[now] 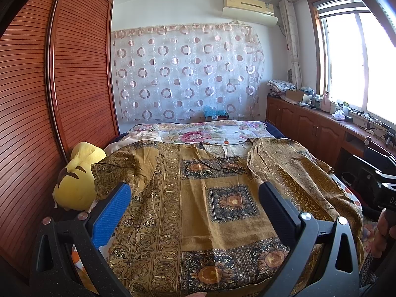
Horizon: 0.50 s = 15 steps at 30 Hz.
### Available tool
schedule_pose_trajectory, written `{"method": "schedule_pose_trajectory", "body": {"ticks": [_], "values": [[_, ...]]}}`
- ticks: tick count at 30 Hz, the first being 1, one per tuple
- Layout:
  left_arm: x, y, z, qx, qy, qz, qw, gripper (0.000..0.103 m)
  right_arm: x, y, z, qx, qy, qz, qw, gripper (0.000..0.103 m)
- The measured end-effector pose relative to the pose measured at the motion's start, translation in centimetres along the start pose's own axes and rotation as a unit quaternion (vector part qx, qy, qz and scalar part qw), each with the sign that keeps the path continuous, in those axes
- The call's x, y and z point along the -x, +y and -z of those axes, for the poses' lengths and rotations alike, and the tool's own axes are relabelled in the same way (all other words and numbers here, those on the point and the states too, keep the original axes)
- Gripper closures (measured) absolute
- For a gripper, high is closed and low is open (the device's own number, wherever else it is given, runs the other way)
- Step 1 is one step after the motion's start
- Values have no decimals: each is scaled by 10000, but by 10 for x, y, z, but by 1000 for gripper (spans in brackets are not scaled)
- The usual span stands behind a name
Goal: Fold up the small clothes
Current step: 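Move the left tool to the garment's side panel edge beside the plush toy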
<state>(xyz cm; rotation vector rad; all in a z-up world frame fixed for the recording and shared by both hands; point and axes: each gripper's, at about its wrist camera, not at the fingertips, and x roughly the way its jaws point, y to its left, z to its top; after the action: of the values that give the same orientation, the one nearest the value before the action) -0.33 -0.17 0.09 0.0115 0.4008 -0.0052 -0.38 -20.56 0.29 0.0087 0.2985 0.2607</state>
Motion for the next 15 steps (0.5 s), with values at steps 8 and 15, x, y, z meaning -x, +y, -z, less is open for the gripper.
{"method": "schedule_pose_trajectory", "body": {"ticks": [8, 15], "values": [[-21, 16, 5, 45, 372, 105, 9992, 0, -12, 3, -2, 95, 27, -117, 9999, 0], [-59, 58, 18, 11, 736, -163, 9972, 0, -53, 19, -11, 496, 18, -412, 9979, 0]]}}
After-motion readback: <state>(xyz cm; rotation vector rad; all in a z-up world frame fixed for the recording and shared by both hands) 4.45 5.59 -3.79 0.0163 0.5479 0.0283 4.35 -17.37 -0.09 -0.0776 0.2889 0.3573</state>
